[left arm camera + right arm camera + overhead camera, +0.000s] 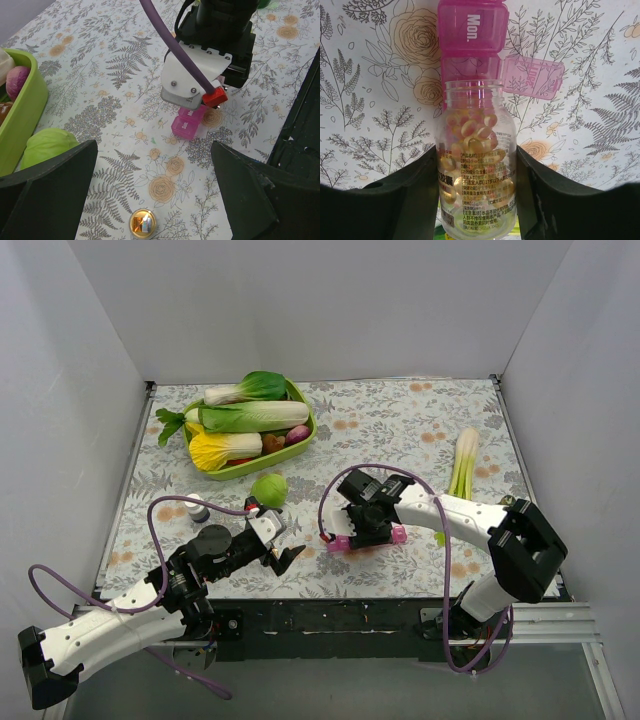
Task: Sort the pills into containers
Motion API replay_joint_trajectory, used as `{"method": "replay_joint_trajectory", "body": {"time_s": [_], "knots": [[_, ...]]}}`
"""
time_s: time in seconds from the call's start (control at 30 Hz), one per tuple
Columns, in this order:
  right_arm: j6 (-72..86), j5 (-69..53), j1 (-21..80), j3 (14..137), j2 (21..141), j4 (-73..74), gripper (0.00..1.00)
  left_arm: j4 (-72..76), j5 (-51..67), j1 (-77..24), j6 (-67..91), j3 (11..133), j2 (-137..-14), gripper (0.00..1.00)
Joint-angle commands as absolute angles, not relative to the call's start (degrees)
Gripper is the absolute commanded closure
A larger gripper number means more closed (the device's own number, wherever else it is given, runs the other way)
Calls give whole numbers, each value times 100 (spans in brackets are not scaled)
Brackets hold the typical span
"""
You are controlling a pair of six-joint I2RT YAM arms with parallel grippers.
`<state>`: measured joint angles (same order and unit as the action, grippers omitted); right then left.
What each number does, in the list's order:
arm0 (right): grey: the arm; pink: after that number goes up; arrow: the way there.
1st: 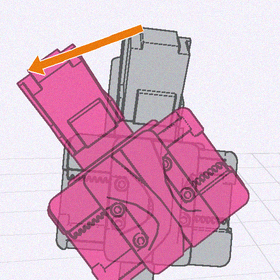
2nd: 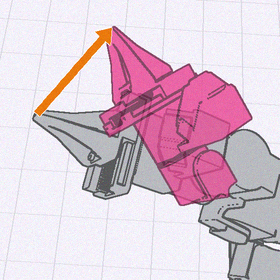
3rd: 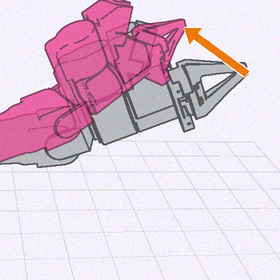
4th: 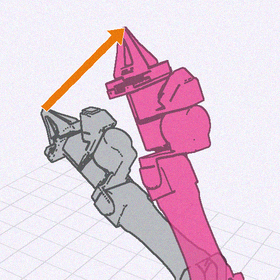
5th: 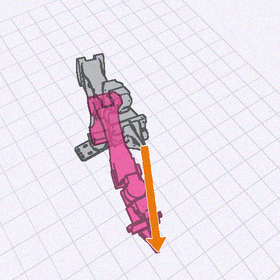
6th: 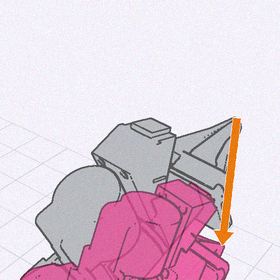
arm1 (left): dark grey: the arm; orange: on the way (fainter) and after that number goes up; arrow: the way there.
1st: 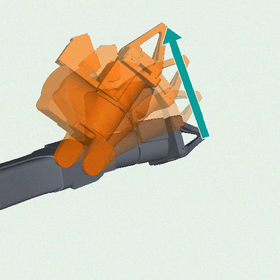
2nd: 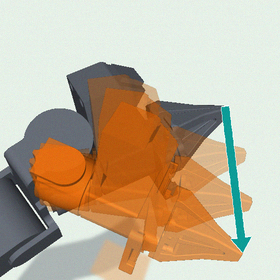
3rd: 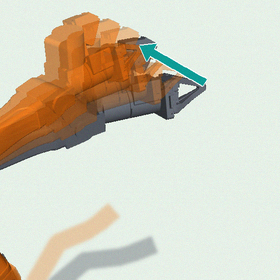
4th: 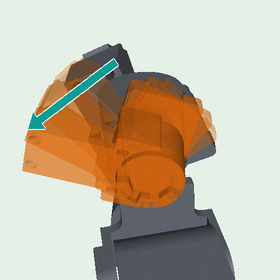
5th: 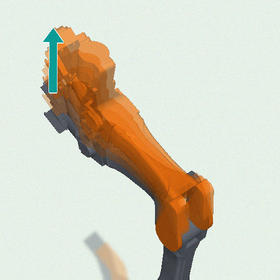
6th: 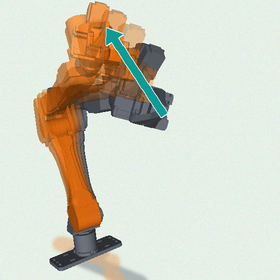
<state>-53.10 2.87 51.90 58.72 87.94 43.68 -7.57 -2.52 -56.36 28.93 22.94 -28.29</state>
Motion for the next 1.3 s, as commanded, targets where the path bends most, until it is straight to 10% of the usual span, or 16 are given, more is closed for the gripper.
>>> {"method": "replay_joint_trajectory", "body": {"time_s": [0.0, 1.27], "knots": [[-5423, 343, 5247, 6064, 8824, 4517, 95, -800, -211, -5616, 2830, 2347, -2821, 2], [-5388, 325, 5388, 6152, 8974, 4544, 95, -800, -167, -5616, 2821, 2338, -2812, 2]]}}
